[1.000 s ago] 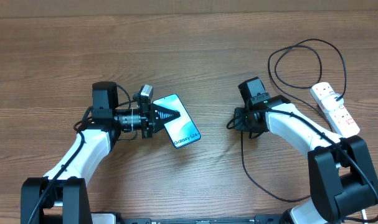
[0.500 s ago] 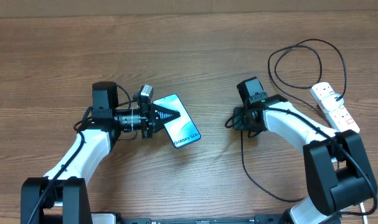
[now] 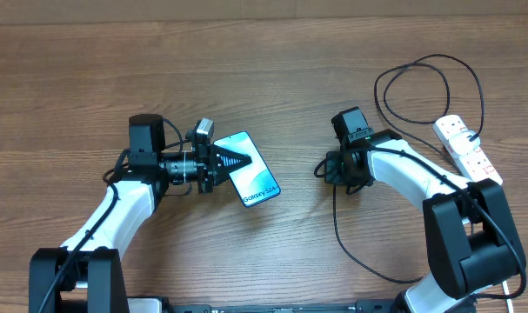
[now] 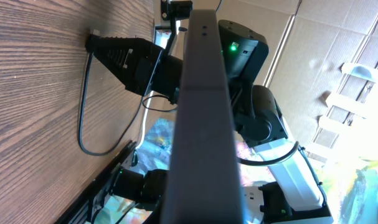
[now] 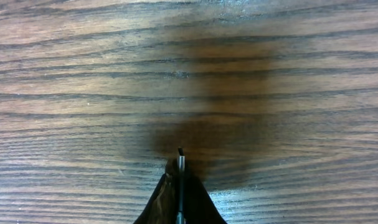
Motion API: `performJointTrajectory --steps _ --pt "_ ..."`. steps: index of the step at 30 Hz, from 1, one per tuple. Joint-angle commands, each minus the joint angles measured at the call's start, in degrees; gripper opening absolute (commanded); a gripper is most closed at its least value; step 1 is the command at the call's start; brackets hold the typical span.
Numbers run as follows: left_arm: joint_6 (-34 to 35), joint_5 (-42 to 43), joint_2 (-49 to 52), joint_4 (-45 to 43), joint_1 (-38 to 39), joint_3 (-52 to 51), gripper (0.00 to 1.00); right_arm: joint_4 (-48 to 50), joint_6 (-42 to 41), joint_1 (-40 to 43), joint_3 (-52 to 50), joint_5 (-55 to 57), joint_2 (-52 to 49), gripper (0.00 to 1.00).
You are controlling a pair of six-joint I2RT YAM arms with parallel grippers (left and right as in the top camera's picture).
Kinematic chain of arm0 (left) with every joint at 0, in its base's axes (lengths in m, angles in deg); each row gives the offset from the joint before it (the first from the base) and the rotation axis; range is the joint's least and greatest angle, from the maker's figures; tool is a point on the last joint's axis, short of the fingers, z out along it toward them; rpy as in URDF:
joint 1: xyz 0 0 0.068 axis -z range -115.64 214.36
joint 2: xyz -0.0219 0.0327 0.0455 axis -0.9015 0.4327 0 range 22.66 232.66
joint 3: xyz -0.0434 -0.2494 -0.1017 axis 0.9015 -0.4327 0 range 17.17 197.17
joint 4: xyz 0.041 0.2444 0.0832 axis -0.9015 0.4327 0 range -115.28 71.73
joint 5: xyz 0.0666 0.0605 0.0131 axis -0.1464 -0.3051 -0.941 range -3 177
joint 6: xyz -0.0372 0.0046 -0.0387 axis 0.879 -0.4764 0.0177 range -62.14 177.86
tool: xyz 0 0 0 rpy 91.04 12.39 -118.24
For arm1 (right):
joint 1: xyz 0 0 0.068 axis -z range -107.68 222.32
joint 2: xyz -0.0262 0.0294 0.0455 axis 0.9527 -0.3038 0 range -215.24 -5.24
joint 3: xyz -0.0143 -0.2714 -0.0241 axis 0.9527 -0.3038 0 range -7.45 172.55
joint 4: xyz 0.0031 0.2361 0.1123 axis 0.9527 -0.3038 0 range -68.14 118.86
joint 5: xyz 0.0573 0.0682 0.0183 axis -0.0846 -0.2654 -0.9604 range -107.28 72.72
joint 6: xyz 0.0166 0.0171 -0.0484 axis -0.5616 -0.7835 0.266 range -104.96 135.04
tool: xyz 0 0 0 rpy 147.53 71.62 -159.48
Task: Plug charger to phone and switch on socket
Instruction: 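Carry the USB-C connector with the right gripper toward the phone's bottom edge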
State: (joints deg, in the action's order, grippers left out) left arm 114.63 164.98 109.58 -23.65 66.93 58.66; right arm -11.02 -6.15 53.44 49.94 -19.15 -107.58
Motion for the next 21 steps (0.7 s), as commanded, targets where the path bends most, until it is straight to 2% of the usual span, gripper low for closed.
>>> performJointTrajectory --steps 1,5,11,14,17,21 --pt "-1.51 2.1 -0.02 -0.39 -0.15 0.44 0.04 -1.16 2.14 -0.17 -0.94 -4.13 -2.45 0.04" --pt "-1.53 2.14 -0.02 -0.52 -0.15 0.44 0.04 -7.45 7.65 1.79 5.64 -13.84 -1.27 0.04" --pt "-1.49 3.61 -0.02 -6.54 -0.15 0.44 0.04 -27.93 24.96 6.1 20.85 -37.0 5.55 0.04" --pt "-1.46 4.35 -0.02 -11.28 -0.15 0.44 0.04 -34.21 36.59 6.69 21.97 -47.76 11.26 0.04" --pt "-0.17 4.72 -0.02 -16.96 -0.15 0.44 0.04 -40.98 48.78 6.14 21.94 -53.22 15.56 0.04" --pt "3.98 6.99 -0.02 -28.39 -0.15 0.46 0.04 -45.86 55.76 4.85 21.27 -55.98 18.23 0.04"
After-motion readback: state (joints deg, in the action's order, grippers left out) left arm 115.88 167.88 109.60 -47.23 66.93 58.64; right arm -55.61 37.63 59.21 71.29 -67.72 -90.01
